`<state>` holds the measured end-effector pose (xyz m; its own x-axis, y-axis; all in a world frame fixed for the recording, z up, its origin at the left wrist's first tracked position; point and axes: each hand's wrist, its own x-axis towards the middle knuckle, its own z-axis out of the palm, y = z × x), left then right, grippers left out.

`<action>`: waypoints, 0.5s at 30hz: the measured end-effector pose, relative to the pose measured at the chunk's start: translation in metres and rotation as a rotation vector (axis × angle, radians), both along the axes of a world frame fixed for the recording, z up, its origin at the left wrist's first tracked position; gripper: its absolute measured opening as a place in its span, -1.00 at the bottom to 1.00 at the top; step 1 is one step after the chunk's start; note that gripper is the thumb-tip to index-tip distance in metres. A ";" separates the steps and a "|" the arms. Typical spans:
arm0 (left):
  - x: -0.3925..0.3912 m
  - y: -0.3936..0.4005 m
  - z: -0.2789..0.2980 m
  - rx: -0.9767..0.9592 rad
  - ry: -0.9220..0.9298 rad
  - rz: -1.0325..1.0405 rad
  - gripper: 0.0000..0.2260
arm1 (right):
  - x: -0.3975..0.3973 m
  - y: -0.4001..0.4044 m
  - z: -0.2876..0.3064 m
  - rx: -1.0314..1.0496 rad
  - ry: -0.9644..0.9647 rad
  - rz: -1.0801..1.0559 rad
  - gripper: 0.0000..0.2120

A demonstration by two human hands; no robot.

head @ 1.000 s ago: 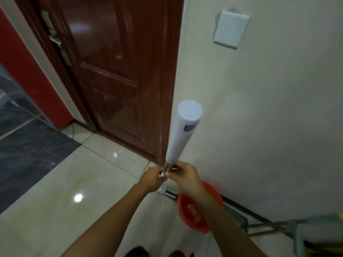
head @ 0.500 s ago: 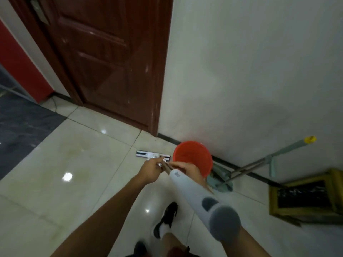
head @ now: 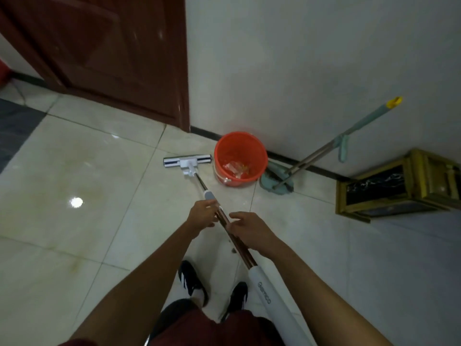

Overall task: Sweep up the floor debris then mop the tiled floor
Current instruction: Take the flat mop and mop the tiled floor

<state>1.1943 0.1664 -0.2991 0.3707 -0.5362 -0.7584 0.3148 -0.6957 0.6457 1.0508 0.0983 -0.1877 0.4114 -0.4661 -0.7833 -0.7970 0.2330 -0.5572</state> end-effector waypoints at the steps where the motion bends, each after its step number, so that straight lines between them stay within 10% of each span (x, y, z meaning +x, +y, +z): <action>1: -0.009 -0.001 -0.006 0.010 0.016 0.041 -0.65 | -0.006 0.003 -0.009 0.025 0.020 -0.017 -0.44; 15: -0.063 -0.014 -0.106 0.232 0.442 0.517 -0.82 | -0.048 0.036 -0.095 0.242 0.207 -0.205 -0.79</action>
<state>1.1311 0.1521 -0.4048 0.1652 -0.1815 -0.9694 0.8391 -0.4907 0.2349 1.0030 0.1338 -0.2828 0.1501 -0.3133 -0.9377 -0.8099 0.5050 -0.2984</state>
